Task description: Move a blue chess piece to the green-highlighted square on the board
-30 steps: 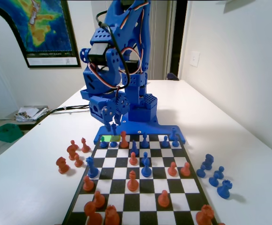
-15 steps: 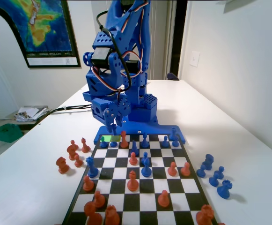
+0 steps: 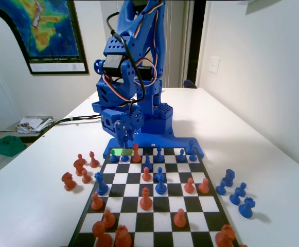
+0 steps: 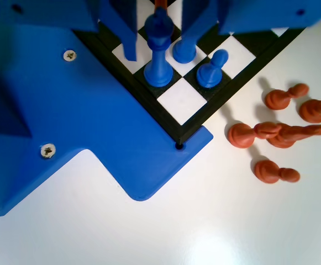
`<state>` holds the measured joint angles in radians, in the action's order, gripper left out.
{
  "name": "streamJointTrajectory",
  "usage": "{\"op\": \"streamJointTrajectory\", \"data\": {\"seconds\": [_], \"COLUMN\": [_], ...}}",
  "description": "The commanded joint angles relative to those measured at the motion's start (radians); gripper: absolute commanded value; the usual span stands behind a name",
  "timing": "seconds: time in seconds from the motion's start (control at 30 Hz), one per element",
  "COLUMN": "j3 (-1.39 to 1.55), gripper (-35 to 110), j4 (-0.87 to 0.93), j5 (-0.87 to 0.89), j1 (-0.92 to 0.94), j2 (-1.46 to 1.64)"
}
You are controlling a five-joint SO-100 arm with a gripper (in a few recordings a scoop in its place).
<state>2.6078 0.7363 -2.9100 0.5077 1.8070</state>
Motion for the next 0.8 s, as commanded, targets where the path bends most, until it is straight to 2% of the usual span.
{"op": "streamJointTrajectory", "data": {"seconds": [0.0,0.3,0.63,0.77], "j3": [0.009,0.015,-0.204,-0.229], "gripper": [4,1,1,1], "j4": [-0.002,-0.008,0.321,0.344], "j5": [-0.273,-0.296,-0.311,-0.324], "j1": [0.014,0.026,0.058,0.080], "j2": [0.021,0.026,0.043,0.043]}}
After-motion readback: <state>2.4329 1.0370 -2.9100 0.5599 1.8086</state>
